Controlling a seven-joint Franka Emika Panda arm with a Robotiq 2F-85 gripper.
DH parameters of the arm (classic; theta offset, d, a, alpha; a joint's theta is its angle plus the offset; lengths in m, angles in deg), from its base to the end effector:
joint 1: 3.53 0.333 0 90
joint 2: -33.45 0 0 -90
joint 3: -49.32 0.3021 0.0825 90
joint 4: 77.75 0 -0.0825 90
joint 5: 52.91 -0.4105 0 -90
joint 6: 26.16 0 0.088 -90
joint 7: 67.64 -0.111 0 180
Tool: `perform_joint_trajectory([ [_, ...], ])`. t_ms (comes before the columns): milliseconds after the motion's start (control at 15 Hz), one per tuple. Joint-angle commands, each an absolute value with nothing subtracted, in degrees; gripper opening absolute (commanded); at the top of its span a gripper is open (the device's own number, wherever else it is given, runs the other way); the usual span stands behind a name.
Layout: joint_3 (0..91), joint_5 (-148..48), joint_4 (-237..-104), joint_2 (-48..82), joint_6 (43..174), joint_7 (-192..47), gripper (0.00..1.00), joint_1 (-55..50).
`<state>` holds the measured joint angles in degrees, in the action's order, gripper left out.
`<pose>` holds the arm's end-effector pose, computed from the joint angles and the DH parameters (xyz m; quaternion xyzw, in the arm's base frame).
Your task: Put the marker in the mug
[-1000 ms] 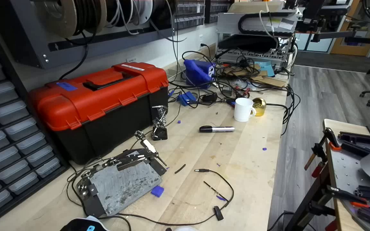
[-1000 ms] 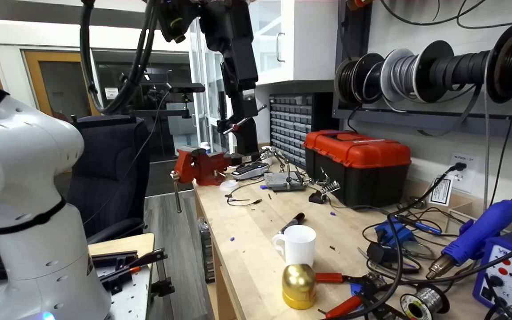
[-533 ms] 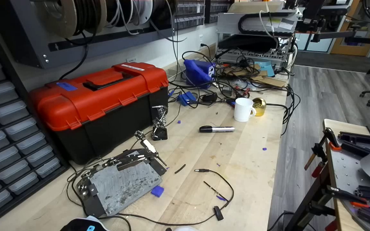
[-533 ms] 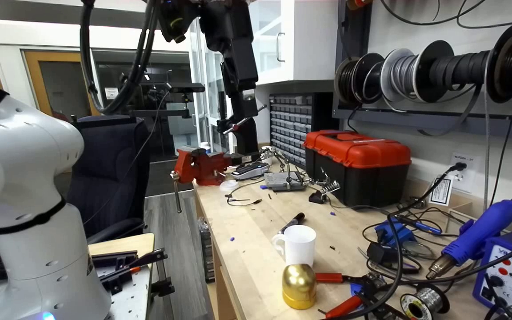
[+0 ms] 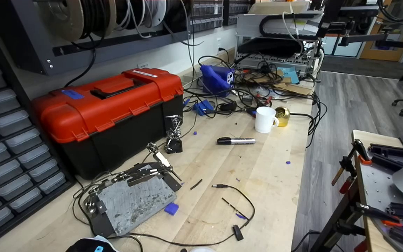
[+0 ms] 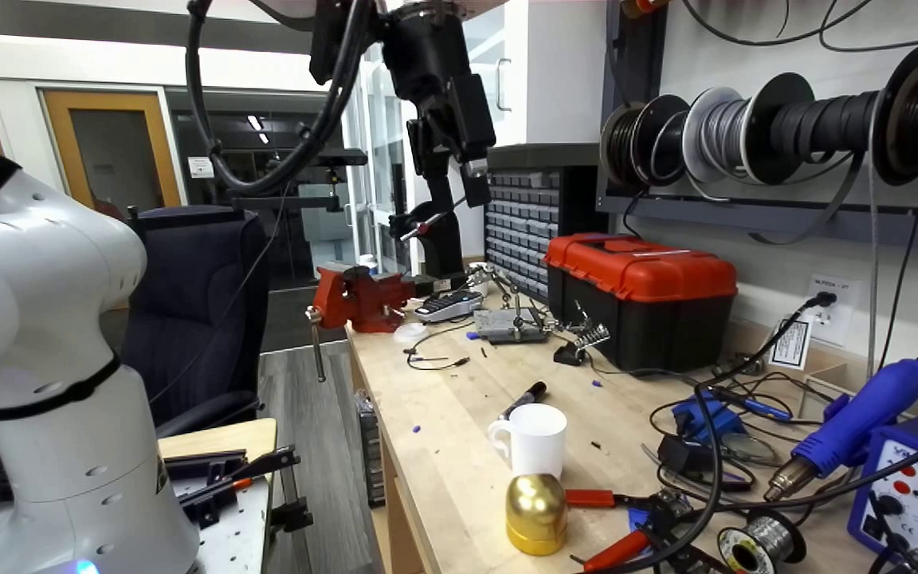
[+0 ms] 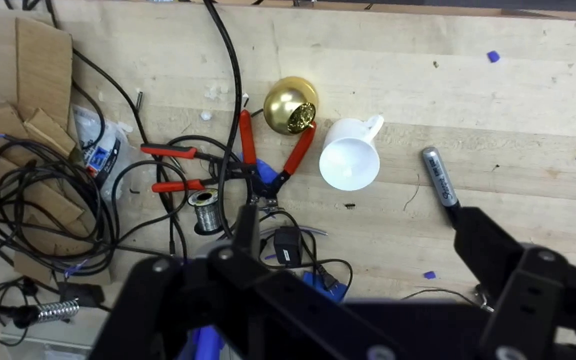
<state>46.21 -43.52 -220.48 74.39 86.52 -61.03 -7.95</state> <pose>0.3859 -0.0638 0.5199 0.9934 0.0212 0.0869 0.0711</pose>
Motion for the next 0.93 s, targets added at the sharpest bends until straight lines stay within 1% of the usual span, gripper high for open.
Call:
perform_joint_trajectory([
  [0, 47.8, -41.1, -216.9, 69.0, 87.9, -58.5, 1.00, -5.5],
  [467, 50.3, -39.1, -213.0, 61.1, 90.0, -54.6, 1.00, -1.5],
  [867, 50.2, -42.9, -212.9, 56.3, 92.6, -49.9, 1.00, 2.2],
])
